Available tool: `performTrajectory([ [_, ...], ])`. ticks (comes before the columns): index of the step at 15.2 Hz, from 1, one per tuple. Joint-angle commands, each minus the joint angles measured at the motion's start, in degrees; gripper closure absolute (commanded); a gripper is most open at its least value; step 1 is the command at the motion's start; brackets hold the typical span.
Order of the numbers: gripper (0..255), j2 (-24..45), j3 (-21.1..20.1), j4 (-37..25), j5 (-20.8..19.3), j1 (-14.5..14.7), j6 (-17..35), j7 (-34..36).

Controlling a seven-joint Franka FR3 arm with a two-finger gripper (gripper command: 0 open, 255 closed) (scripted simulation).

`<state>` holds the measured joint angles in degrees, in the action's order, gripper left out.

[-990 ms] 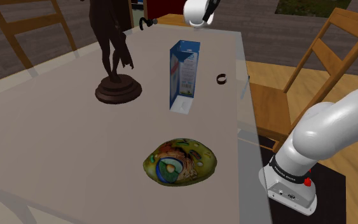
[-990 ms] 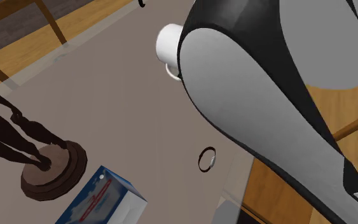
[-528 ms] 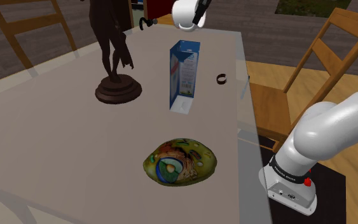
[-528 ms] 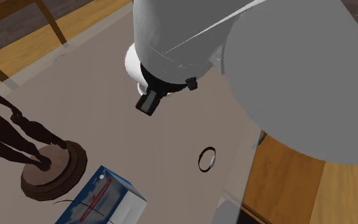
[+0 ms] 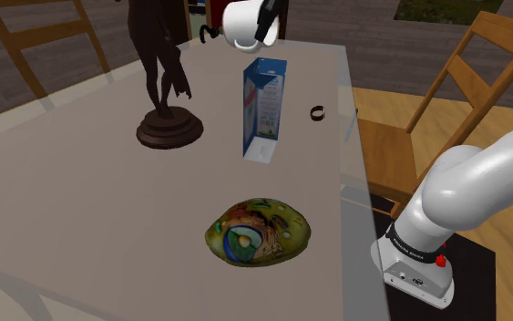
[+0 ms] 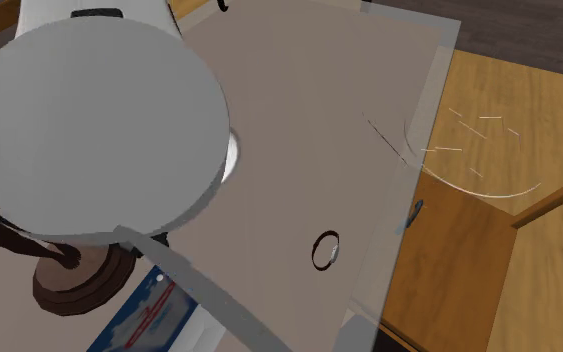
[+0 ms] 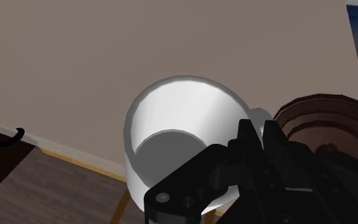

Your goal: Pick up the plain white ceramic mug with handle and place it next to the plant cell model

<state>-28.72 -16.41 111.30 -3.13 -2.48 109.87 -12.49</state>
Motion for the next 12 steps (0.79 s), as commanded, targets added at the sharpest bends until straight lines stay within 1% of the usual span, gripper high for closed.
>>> performTrajectory([
  [1,255,0.78,-2.81,-1.31,-0.33,0.33,-0.76,3.25],
  [7,255,4.45,-10.96,-6.48,-2.09,0.82,-3.29,12.21],
  [12,255,9.66,-18.82,-12.85,-5.25,0.64,-6.10,20.27],
])
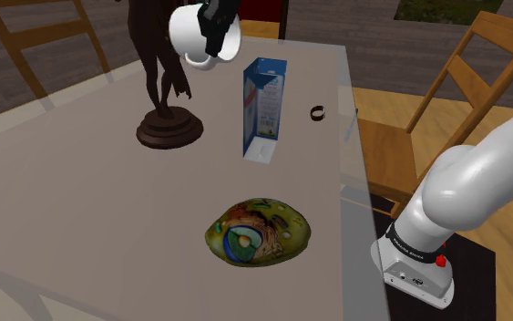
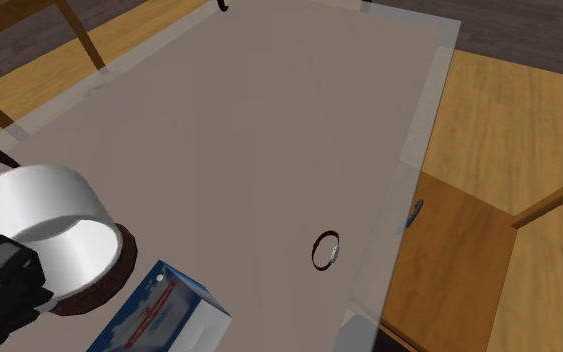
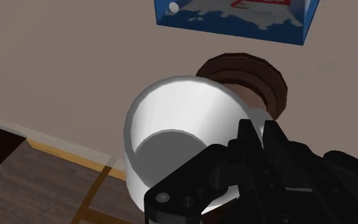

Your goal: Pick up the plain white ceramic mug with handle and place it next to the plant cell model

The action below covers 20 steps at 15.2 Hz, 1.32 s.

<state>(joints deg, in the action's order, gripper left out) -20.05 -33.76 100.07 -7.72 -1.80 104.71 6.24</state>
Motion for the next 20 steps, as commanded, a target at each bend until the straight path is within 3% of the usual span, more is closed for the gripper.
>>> performTrajectory([
  [1,255,2.34,-3.20,-3.15,-1.62,-0.11,-1.63,3.27],
  [5,255,9.26,-11.05,-10.30,-7.16,-0.20,-5.15,10.84],
  [9,255,20.09,-20.00,-19.65,-17.55,2.21,-11.04,19.97],
  [12,255,30.84,-23.91,-28.74,-28.65,9.98,-17.82,26.66],
  [17,255,46.83,-20.49,-49.22,-44.45,31.75,-29.27,30.41],
  [20,255,44.35,-21.23,-42.68,-41.53,27.64,-25.55,32.13],
])
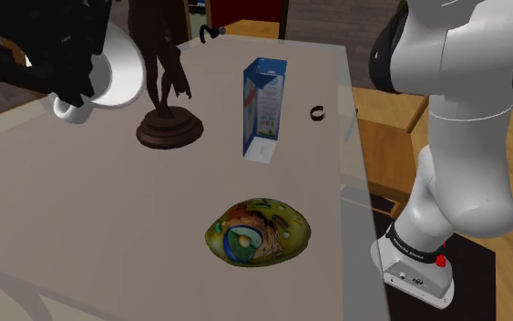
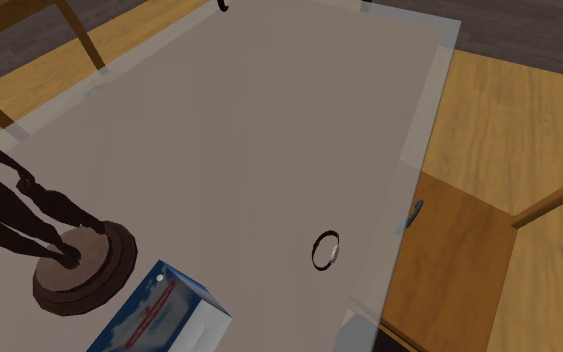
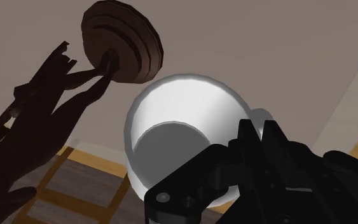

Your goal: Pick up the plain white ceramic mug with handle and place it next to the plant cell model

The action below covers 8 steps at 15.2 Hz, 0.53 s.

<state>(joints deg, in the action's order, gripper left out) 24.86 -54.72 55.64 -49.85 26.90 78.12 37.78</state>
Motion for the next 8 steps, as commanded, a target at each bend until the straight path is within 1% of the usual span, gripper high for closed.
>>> performTrajectory([
  [1,255,-1.21,-0.62,3.64,1.32,-2.27,2.15,1.10],
  [4,255,-2.96,-1.41,8.72,3.16,-5.40,5.34,2.39],
  [8,255,-4.86,-2.14,14.52,5.05,-8.70,9.26,3.83],
])
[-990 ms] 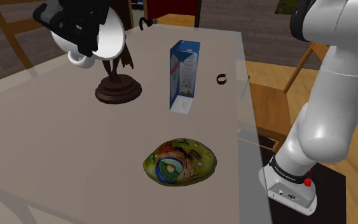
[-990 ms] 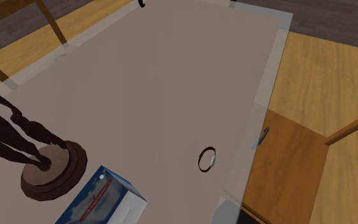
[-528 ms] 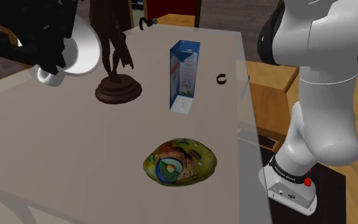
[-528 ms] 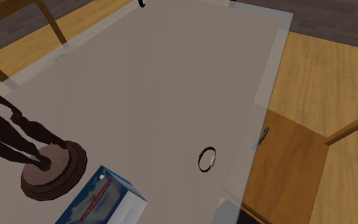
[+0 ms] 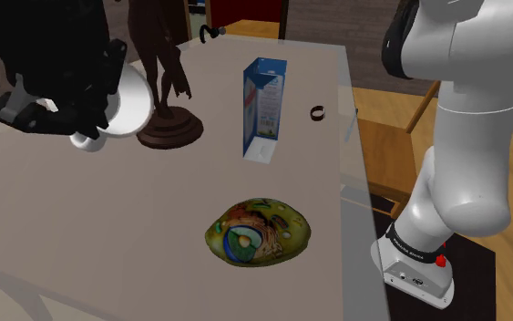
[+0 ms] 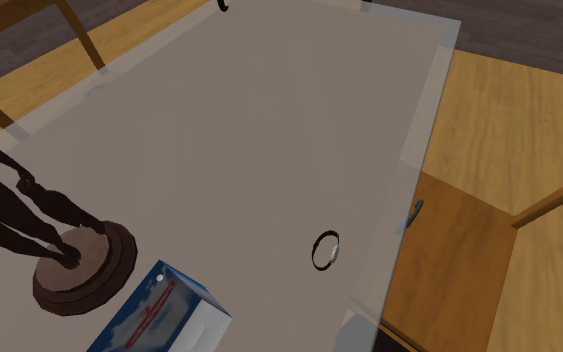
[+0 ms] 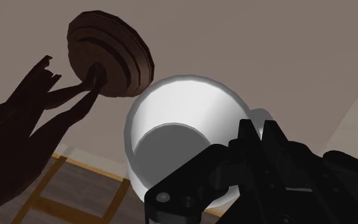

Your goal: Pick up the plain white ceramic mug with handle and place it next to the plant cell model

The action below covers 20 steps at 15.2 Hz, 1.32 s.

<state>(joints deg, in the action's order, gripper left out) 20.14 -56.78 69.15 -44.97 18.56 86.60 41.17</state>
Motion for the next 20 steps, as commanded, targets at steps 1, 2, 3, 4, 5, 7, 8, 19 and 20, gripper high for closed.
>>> performTrajectory([
  [1,255,-0.56,-0.21,2.32,0.55,-1.06,1.72,0.76],
  [2,255,-0.94,-0.34,3.59,0.90,-1.72,2.63,1.08],
  [3,255,-1.30,-0.45,4.82,1.22,-2.34,3.53,1.40],
  [4,255,-1.64,-0.55,6.01,1.52,-2.92,4.41,1.71],
  [5,255,-1.96,-0.64,7.17,1.79,-3.46,5.28,2.01],
  [7,255,-2.53,-0.78,9.38,2.25,-4.44,6.97,2.62],
  [8,255,-2.79,-0.83,10.43,2.44,-4.89,7.79,2.92],
  [19,255,-4.28,-0.90,20.33,2.98,-8.09,15.91,6.39],
  [20,255,-4.30,-0.87,21.09,2.90,-8.26,16.57,6.74],
])
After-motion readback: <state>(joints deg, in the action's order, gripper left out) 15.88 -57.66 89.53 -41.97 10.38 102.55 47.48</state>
